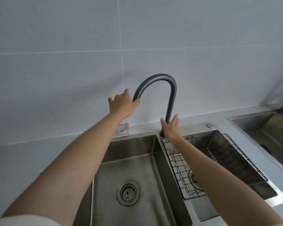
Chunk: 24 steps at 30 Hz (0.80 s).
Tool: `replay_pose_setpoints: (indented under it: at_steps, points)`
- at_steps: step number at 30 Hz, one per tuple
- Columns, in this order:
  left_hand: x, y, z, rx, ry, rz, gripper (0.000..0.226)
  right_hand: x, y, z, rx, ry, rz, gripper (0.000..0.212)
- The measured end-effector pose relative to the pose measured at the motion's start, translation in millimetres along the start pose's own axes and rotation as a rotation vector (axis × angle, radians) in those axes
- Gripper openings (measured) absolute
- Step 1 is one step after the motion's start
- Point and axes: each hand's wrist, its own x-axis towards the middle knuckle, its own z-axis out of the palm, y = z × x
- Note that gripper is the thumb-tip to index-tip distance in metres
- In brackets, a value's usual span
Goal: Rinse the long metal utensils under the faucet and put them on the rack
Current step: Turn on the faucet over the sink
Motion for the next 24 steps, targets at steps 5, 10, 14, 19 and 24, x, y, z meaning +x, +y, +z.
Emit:
replay_pose_setpoints:
  at_steps: [5, 10, 14, 19, 24]
  points:
    - [25.5, 12.7, -9.6, 0.030, -0.071, -0.011, 0.038, 15.9, -1.6, -21.4, 0.397, 0.013, 0.379, 0.064]
    - [40.0, 14.6, 0.4, 0.003, -0.072, 0.029, 0.037, 31.1, 5.3, -22.7, 0.578, -0.115, 0.553, 0.061]
    - [44.3, 11.9, 8.4, -0.041, -0.086, 0.046, 0.036, 40.8, 3.9, -18.3, 0.635, -0.113, 0.614, 0.061]
    - [46.4, 8.5, 7.7, -0.060, -0.132, 0.068, 0.035, 54.7, 8.0, -9.1, 0.671, -0.109, 0.667, 0.060]
    - [45.3, 8.1, 8.2, -0.071, -0.141, 0.076, 0.035, 71.9, 16.7, -5.6, 0.583, -0.046, 0.661, 0.050]
